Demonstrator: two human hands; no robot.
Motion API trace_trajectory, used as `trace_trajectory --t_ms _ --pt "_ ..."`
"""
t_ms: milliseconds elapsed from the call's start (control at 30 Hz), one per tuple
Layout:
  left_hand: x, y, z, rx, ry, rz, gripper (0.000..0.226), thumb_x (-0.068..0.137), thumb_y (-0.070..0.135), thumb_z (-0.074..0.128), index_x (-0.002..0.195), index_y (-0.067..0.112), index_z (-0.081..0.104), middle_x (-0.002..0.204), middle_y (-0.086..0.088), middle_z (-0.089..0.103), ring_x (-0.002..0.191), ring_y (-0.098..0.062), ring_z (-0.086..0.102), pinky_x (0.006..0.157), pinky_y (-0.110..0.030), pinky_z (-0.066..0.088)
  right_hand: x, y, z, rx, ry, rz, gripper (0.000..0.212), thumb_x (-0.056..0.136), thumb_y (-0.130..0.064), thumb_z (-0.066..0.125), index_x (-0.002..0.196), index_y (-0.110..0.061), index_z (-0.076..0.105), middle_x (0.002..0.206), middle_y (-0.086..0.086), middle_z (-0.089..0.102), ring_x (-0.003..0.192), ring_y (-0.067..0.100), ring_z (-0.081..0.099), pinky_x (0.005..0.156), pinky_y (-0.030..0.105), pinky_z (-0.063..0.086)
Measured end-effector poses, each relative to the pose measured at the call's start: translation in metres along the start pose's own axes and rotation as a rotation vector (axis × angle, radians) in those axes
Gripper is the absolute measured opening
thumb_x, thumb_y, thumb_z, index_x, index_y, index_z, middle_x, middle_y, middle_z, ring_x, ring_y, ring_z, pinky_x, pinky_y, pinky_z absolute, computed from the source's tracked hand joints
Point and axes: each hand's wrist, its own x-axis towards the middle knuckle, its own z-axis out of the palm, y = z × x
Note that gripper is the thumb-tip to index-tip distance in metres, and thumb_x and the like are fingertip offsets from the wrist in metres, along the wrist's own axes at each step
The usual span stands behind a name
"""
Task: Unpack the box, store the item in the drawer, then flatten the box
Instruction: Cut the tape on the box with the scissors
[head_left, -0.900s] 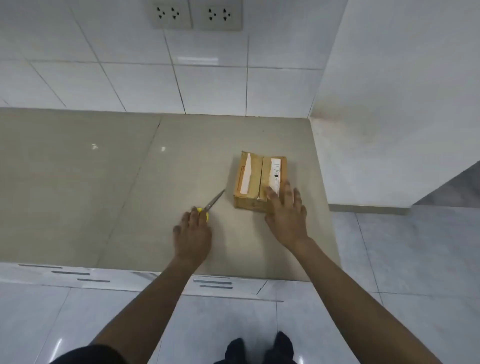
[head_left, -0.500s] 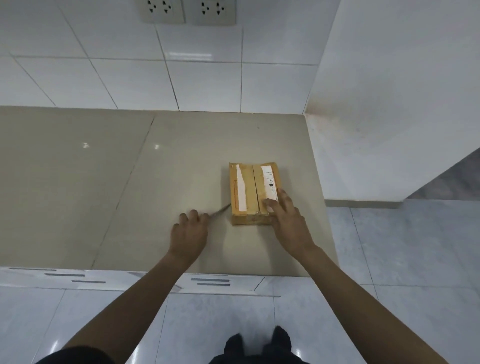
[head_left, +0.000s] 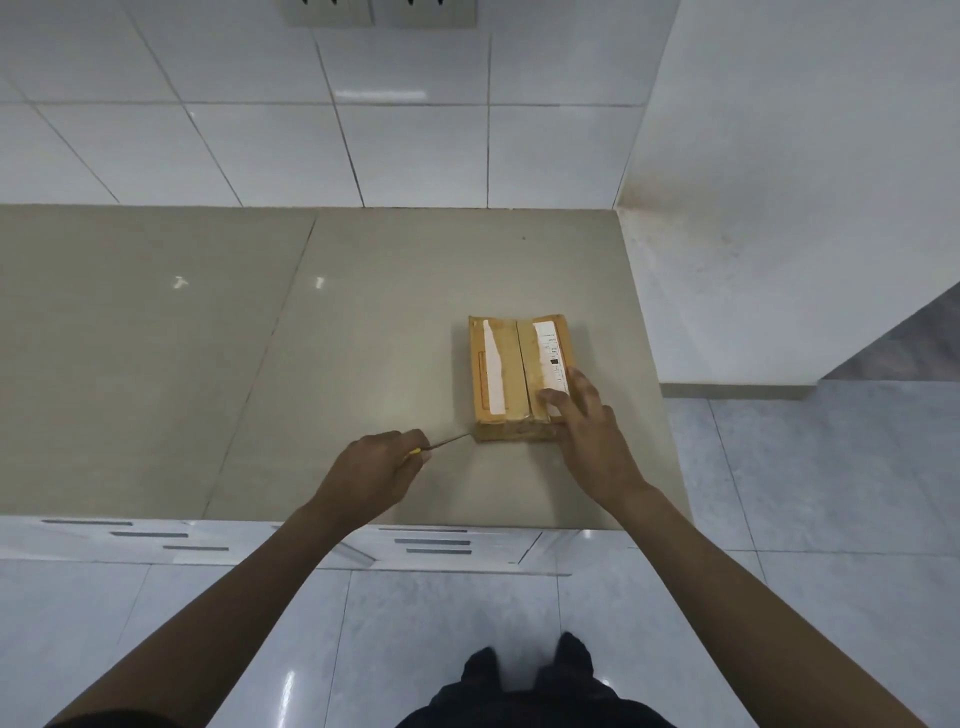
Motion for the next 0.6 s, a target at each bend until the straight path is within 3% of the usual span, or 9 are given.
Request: trace_trajectory --t_ms 167,367,600 --pt "0.02 0.013 -0.006 -0.02 -0.063 0.041 0.039 0.092 0.046 0.036 0.095 0.019 0.064 0.074 -0.002 0.067 0.062 -0.02 0.057 0.056 -0.032 0.049 0.001 -0.001 -0.002 -0.011 -0.005 0.009 0.046 0.092 -0.009 0.054 0.132 -0.03 0.045 0.157 0.01 0.021 0.119 0.038 0.046 0.091 0.042 0.049" --pt "0.056 0.027 -0.008 0.023 -0.138 0.144 0.021 0.096 0.028 0.052 0.107 0.017 0.065 0.088 -0.011 0.068 0.079 -0.027 0.059 0.069 -0.035 0.05 0.003 0.002 -0.004 -0.021 -0.036 -0.003 0.046 0.091 -0.011 0.057 0.129 -0.033 0.044 0.154 0.01 0.023 0.114 0.038 0.048 0.089 0.043 0.051" --pt "0.056 0.03 -0.001 0.083 -0.079 0.229 0.02 0.092 0.023 0.057 0.109 0.016 0.064 0.091 -0.013 0.067 0.078 -0.03 0.057 0.066 -0.034 0.05 0.007 -0.001 -0.012 -0.053 -0.049 -0.026 0.049 0.085 -0.011 0.066 0.124 -0.034 0.047 0.146 0.012 0.032 0.11 0.037 0.052 0.087 0.042 0.054"
